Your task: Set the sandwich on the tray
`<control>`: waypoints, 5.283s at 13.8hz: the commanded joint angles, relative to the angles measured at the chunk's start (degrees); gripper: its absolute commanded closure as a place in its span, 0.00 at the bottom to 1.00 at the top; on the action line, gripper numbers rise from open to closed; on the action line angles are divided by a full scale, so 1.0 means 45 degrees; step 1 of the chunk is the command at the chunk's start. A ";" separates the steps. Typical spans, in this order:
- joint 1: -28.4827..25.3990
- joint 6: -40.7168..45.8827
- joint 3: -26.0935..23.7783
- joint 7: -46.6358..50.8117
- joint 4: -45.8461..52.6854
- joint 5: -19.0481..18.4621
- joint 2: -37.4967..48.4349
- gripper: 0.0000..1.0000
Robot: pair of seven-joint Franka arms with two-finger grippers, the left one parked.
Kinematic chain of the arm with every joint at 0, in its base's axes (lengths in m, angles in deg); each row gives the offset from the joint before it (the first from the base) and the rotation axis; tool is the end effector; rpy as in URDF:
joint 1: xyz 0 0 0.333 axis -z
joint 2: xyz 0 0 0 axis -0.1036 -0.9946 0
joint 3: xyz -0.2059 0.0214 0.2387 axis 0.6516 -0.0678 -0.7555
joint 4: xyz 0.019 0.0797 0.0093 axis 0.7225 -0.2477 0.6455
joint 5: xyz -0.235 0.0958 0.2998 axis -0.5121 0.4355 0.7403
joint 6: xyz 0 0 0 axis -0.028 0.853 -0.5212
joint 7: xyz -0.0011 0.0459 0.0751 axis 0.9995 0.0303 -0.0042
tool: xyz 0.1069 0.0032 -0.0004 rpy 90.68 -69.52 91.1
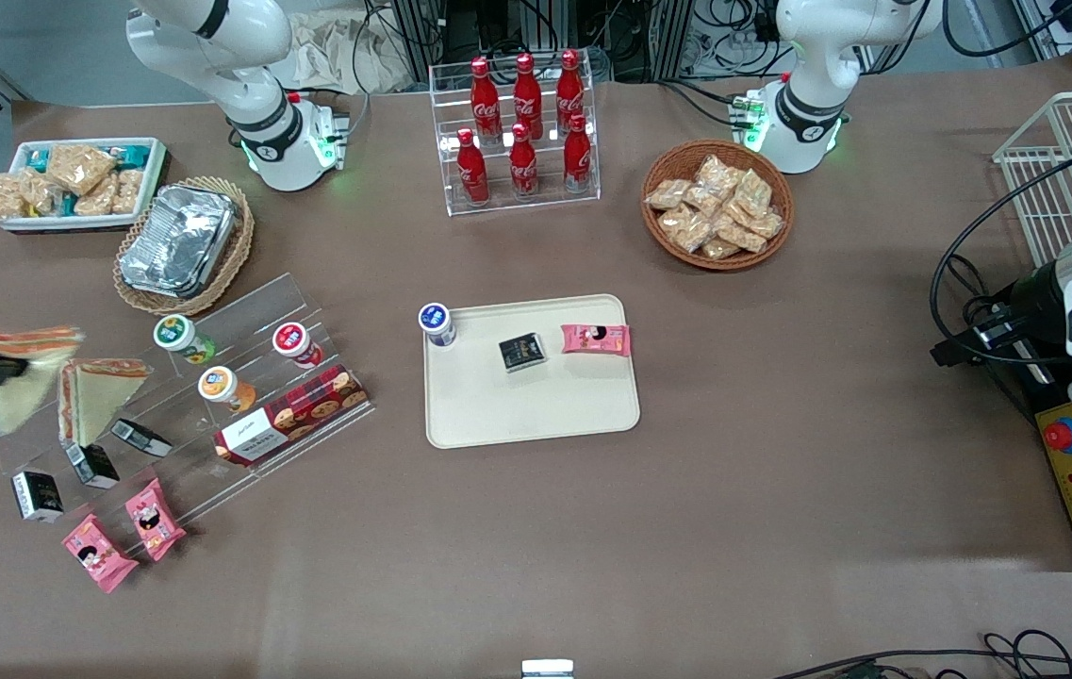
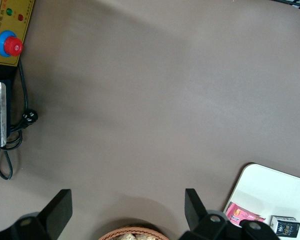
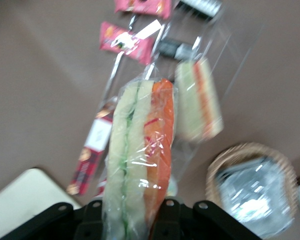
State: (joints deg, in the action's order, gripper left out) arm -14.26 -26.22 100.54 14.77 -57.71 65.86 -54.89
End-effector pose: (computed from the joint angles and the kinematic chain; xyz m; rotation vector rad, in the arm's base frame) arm 0.6095 -0.0838 0.5628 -2.8899 0.9818 0.2143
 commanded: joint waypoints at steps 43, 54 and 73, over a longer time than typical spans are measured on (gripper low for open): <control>-1.0047 -1.1198 0.0111 1.7686 -0.0061 0.2948 -0.7700 0.01; -0.8995 -0.7300 0.0072 1.5347 -0.0002 0.3026 -0.4834 0.01; -0.5772 -0.1704 0.0443 0.0778 -0.0800 -0.2013 0.1575 0.01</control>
State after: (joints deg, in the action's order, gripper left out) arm -41.57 -32.90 102.53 25.21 -57.26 58.78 -51.13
